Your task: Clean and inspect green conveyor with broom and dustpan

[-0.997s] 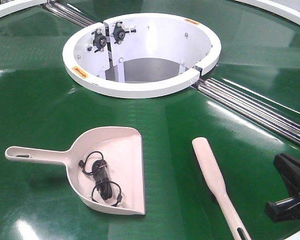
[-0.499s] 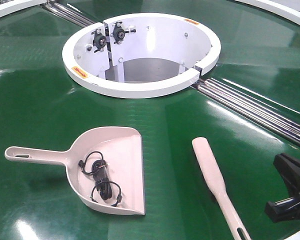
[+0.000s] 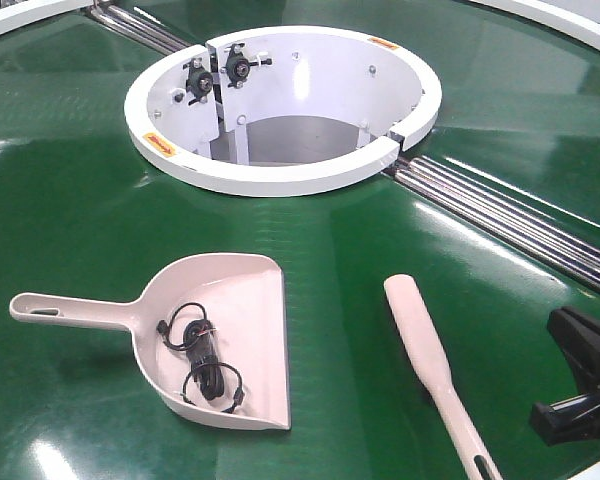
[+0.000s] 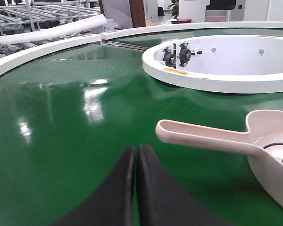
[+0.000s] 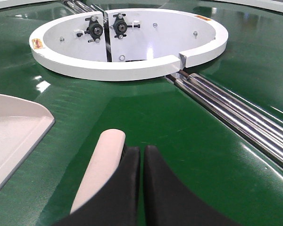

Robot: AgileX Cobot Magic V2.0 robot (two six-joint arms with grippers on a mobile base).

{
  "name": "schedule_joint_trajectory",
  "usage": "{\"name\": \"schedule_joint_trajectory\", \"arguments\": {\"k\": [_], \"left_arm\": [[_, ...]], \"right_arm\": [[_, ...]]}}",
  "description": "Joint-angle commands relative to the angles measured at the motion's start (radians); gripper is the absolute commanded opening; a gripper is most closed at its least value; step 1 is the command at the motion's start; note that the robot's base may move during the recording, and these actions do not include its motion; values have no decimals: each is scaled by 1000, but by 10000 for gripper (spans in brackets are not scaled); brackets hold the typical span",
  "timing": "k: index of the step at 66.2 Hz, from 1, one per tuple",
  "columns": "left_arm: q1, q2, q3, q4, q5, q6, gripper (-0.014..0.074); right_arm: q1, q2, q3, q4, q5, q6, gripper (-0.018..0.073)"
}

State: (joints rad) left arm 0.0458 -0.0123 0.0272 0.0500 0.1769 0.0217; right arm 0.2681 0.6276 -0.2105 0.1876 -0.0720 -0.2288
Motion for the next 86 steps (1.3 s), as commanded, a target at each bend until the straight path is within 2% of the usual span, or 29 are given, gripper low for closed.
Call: {"name": "schedule_joint_trajectory", "arguments": {"k": [1, 20, 25, 31, 38, 43, 64, 86], "left_arm": [[3, -15, 24, -7, -80, -2, -24], [3, -15, 24, -7, -80, -2, -24], [3, -15, 24, -7, -80, -2, -24], [3, -15, 24, -7, -80, -2, -24], [3, -15, 24, -7, -80, -2, -24], [3, -15, 24, -7, -80, -2, -24], [3, -15, 24, -7, -80, -2, -24], [3, -15, 24, -7, -80, -2, -24]], "right_arm": [[-2, -3, -26, -1, -74, -4, -5], [-2, -3, -26, -3, -105, -5, -5], [-2, -3, -26, -17, -109, 39, -5], [-19, -3, -26, -102, -102, 122, -5], [-85, -6, -26, -181, -86, 260, -5], [-129, -42, -26, -224, -49, 317, -5], [-224, -330, -14, -245, 208, 267, -5], [-252, -649, 256, -228, 122, 263, -5]]}}
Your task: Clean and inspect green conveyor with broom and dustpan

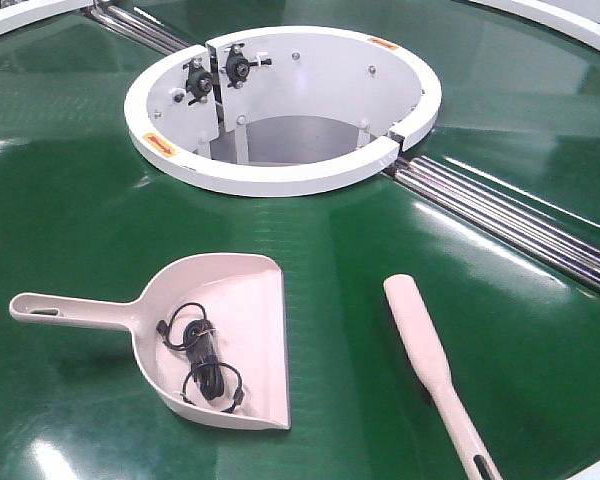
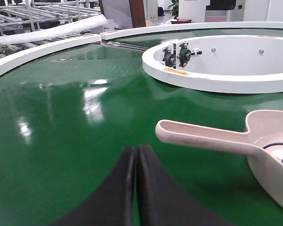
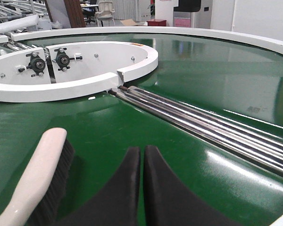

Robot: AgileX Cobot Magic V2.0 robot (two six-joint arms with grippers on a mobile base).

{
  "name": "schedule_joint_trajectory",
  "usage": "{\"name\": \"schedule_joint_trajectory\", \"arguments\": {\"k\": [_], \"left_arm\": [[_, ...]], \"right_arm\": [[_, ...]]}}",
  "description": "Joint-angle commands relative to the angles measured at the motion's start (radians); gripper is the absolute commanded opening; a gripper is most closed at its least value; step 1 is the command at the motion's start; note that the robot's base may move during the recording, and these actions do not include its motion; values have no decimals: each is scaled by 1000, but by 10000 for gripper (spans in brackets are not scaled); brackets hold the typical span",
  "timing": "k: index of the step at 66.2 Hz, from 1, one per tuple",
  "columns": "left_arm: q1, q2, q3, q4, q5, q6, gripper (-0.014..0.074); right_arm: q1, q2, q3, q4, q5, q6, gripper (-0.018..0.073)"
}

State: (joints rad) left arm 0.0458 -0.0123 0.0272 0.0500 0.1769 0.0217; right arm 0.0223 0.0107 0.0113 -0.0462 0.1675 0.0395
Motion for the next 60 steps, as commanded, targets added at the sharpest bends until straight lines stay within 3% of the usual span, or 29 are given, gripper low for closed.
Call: {"name": "schedule_joint_trajectory", "arguments": {"k": [1, 60], "left_arm": [[3, -14, 24, -7, -80, -2, -24], [3, -14, 24, -7, -80, -2, -22]], "right_arm": [[-7, -31, 32, 10, -101, -1, -5], [-7, -29, 31, 4, -142, -25, -5]]}}
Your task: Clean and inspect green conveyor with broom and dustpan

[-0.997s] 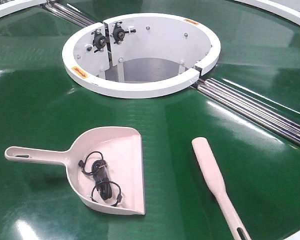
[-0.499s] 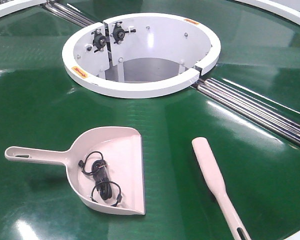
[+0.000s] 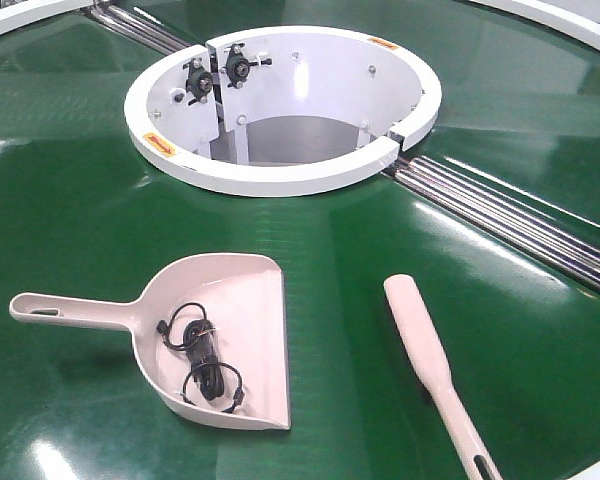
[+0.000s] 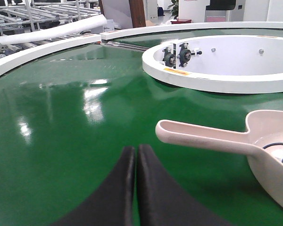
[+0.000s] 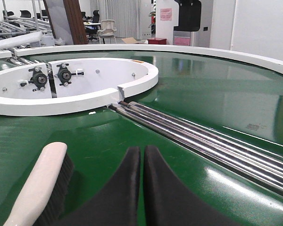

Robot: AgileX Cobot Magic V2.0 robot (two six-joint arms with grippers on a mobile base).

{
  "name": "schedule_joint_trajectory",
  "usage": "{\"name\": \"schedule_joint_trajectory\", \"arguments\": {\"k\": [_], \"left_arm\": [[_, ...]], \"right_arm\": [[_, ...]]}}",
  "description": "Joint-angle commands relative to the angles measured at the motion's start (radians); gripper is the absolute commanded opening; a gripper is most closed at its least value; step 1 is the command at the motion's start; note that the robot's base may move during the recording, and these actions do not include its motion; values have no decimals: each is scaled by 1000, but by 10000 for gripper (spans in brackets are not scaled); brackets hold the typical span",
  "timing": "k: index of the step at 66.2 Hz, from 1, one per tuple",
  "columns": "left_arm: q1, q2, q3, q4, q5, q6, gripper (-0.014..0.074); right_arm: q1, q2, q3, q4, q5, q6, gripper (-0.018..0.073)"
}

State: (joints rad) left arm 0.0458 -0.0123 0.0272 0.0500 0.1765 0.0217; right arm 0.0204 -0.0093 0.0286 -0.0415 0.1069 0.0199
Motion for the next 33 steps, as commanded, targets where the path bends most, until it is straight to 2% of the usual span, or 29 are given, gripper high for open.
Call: {"name": "schedule_joint_trajectory", "arguments": {"k": [1, 33], "left_arm": [[3, -14, 24, -7, -80, -2, -22], [3, -14, 24, -7, -80, -2, -22]], "right_arm": [[-5, -9, 13, -1, -81, -5, -5], [-5, -9, 13, -1, -81, -5, -5]]}}
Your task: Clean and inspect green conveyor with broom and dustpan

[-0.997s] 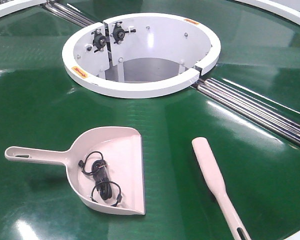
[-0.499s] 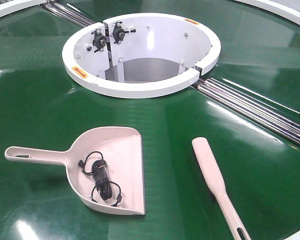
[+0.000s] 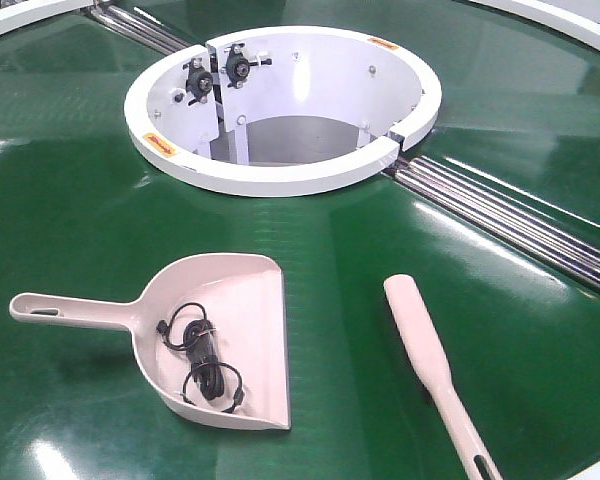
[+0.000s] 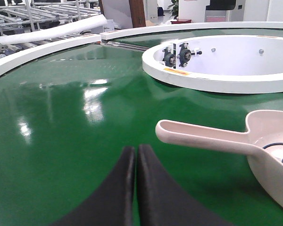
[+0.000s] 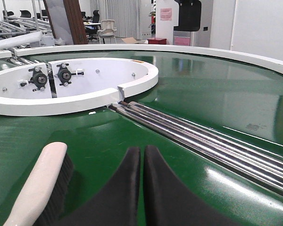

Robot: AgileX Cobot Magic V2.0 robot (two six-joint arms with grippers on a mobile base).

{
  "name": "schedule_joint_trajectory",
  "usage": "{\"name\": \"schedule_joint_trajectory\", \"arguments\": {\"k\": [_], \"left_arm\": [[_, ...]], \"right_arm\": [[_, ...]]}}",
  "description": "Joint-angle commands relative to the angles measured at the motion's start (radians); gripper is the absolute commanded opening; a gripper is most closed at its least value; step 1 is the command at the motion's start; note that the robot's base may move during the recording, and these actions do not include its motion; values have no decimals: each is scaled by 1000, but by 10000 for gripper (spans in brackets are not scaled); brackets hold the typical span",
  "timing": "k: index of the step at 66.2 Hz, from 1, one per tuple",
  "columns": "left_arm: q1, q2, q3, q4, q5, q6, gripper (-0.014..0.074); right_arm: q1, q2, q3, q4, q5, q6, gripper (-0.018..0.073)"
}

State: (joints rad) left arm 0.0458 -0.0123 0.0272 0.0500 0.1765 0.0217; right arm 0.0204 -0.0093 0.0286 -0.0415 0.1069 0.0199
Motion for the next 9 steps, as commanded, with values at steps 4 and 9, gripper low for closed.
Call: {"name": "schedule_joint_trajectory", "arguments": {"k": [4, 9], "left_arm": [[3, -14, 24, -7, -80, -2, -22], [3, -14, 24, -7, -80, -2, -22]], "right_arm": [[-5, -9, 13, -1, -79, -5, -5], [-5, -9, 13, -1, -69, -5, -5]]}}
